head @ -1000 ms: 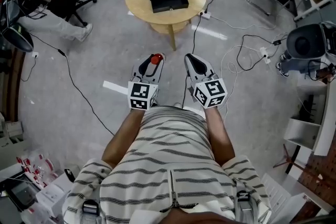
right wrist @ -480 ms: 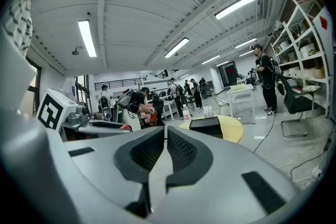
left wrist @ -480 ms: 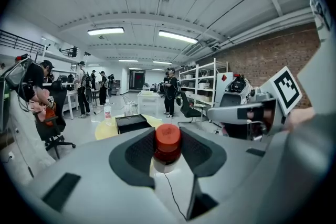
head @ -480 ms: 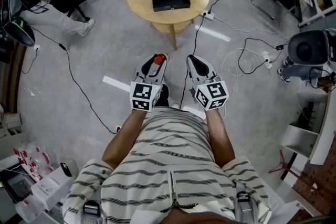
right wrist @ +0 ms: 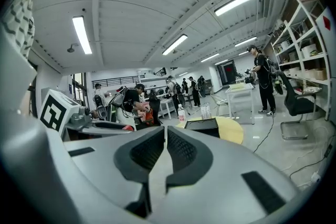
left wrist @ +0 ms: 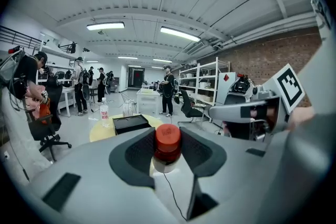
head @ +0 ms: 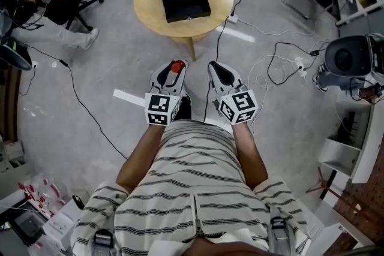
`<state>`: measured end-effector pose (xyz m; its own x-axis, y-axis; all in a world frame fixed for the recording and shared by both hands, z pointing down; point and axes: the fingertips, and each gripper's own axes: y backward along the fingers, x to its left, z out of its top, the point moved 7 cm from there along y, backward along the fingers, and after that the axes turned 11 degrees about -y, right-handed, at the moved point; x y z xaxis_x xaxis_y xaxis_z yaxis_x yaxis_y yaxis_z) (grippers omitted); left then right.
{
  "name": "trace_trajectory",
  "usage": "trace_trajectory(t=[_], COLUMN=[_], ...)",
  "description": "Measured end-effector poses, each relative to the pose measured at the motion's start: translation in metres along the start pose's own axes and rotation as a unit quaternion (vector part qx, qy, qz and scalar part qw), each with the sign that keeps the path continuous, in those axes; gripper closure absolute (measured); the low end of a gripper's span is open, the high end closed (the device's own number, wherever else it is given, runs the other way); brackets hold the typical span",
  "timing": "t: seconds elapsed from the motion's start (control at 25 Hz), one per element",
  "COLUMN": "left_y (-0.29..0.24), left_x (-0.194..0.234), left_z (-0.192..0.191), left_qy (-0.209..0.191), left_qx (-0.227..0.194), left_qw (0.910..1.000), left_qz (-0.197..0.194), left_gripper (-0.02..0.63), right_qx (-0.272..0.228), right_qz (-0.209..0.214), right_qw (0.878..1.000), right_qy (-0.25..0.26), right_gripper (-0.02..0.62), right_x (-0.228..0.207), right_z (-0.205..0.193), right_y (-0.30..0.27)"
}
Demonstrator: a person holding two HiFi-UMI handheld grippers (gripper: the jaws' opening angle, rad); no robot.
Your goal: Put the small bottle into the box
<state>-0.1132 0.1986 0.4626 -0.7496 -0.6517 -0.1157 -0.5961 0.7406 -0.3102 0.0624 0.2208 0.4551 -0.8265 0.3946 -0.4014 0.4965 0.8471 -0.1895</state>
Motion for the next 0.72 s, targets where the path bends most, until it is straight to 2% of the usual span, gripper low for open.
trace_trajectory(t=[0.72], left_y=[-0.102], left_x=[0.108], left_z=[0.038], left_qy=[0.004], left_qx=[0.004], left_qw=[0.9996], left_qz=[-0.026], left_gripper=[0.453], right_qx=[0.004], right_qz=[-0.017], right_qw=[1.0], right_qy=[-0.003], right_gripper=[0.566], right_x=[-0.039], right_z=[0.07], right_y=[-0.128])
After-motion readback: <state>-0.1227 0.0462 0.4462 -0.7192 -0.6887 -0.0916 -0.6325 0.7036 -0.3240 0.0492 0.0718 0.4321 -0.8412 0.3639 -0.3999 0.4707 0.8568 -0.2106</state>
